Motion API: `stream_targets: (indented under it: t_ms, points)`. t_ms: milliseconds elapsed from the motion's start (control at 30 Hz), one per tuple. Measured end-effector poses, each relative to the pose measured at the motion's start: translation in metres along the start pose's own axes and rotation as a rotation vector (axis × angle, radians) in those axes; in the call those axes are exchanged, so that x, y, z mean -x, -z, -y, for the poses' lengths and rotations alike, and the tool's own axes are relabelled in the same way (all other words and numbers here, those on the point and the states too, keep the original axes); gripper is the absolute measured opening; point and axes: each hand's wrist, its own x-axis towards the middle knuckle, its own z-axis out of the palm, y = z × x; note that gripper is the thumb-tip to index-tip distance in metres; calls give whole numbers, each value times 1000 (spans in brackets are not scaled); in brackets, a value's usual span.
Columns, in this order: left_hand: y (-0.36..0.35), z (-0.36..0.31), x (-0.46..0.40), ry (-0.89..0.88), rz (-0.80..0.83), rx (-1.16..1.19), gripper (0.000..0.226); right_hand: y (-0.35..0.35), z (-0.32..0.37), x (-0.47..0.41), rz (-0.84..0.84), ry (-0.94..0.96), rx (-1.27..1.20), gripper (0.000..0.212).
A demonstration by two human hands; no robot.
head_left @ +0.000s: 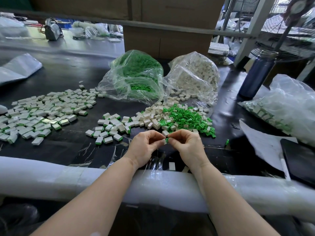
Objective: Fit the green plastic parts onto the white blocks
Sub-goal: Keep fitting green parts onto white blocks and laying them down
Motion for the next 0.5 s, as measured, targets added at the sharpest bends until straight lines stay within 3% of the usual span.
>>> stream_targets:
  t_ms: [500]
  points:
    - [1,-2,2,-1,3,27,12,-1,1,0,77,-44,-58,18]
